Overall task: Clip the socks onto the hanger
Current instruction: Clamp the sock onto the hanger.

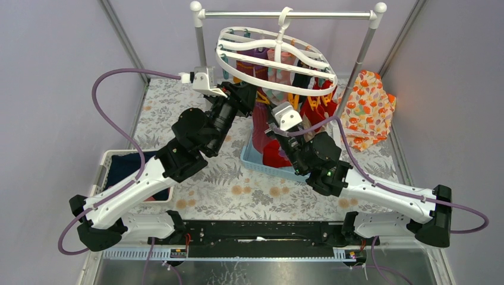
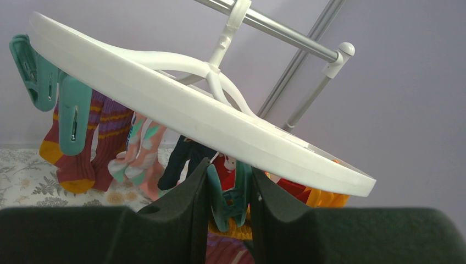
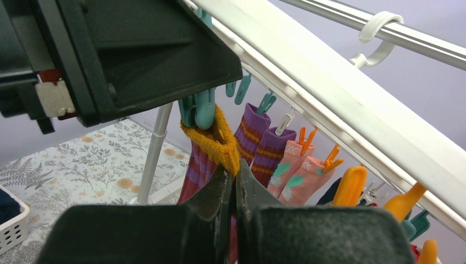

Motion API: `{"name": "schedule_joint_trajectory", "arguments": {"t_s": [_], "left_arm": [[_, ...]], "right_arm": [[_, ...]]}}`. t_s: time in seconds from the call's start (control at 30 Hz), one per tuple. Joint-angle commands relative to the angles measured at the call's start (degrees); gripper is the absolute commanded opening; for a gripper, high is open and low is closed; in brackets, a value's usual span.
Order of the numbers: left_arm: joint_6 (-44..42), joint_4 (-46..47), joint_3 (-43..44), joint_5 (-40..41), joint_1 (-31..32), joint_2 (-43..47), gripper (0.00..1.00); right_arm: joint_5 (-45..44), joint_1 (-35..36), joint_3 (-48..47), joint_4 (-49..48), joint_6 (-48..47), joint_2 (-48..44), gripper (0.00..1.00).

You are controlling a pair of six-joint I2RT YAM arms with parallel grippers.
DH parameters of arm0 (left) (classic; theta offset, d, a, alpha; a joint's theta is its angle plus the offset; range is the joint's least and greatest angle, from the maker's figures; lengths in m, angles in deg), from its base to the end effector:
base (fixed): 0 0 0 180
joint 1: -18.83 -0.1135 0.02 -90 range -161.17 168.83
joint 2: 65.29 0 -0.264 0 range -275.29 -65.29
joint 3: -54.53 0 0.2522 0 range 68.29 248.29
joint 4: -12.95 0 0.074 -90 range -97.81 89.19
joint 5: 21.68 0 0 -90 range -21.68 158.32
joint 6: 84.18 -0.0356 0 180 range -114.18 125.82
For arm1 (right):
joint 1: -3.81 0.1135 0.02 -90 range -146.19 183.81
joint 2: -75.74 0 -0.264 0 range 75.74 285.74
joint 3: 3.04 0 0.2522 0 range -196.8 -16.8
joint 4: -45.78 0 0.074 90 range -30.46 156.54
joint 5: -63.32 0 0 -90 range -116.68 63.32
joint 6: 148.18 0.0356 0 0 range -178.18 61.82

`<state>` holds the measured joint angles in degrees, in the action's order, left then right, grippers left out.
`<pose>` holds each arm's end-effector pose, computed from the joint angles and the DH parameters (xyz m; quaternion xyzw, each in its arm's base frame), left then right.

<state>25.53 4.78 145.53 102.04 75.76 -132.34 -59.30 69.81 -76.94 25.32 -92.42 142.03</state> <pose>0.1515 -0.1964 0.4872 -0.0349 0.6210 -0.3359 0.7073 0.1215 0.2257 0.4375 -0.2245 0.5014 0.0862 0.8311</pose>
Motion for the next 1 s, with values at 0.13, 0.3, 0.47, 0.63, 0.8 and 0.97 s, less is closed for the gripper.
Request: {"name": "schedule_joint_trajectory", "arguments": {"t_s": [0.13,0.3,0.47,0.63,0.8,0.97], "left_arm": [[-0.01,1.71,-0.78,2.22,0.37,1.02,0.12],[-0.20,1.76,-0.73,2.23,0.35,0.97,0.12],[-0.24,1.89,-0.85,2.23,0.29,0.99,0.12],[-0.37,1.96,-1.19,2.41,0.29,1.69,0.12],[-0.50,1.82,-1.51,2.28,0.29,1.65,0.12],[-1.13,1.74,-1.45,2.05,0.28,2.22,0.12]], "right_arm": [[-4.32,0.71,-0.05,-7.10,-1.79,-0.69,0.00],[-4.47,1.02,0.11,-7.09,-1.87,-0.88,0.00],[-4.12,1.69,0.24,-7.06,-2.05,-1.07,0.00],[-4.71,2.07,0.63,-7.64,-2.48,-1.41,0.00],[-4.92,2.35,0.90,-8.06,-2.63,-1.83,0.00],[-5.43,2.60,1.40,-7.82,-3.03,-2.69,0.00]]}}
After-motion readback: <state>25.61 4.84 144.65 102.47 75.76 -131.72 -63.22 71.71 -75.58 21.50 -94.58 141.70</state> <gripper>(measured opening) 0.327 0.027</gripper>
